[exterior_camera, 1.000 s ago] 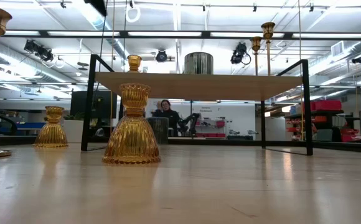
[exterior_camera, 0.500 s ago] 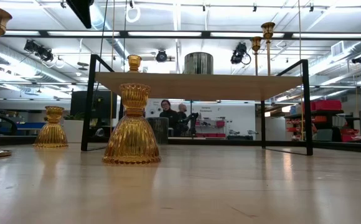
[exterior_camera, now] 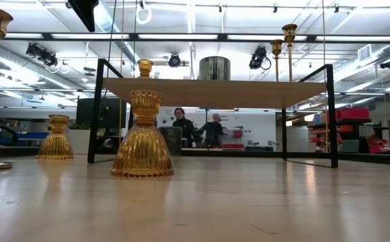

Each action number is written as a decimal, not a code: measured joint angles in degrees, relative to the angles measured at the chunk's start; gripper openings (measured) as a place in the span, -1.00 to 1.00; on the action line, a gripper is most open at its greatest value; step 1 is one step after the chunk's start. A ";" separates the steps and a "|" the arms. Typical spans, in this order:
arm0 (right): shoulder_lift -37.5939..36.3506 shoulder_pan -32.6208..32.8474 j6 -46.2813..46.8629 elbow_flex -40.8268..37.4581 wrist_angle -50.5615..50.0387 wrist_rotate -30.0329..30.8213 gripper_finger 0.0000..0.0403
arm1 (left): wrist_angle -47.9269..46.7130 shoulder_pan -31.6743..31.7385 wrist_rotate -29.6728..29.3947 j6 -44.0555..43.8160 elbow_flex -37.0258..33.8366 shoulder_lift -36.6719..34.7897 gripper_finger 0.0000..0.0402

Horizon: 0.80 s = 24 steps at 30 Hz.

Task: Pick & Place candle stick holders
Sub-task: Put the left glass candle holder on the shelf aligned with the other glass candle holder

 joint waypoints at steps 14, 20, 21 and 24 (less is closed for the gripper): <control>0.00 0.00 -0.04 -0.01 0.00 0.00 -0.16 | -1.42 0.00 1.18 -0.27 0.00 0.17 0.72; 0.02 0.00 -0.63 -0.01 0.02 0.00 -0.16 | -1.27 0.00 1.58 -0.31 -5.32 -0.19 0.73; 0.02 0.00 -0.83 -0.01 0.02 0.00 -0.16 | -1.23 0.00 2.02 -0.43 -6.65 -0.31 0.72; 0.02 0.00 -1.56 -0.01 0.04 0.01 -0.16 | 0.62 0.00 3.04 -0.32 -10.81 -0.37 0.72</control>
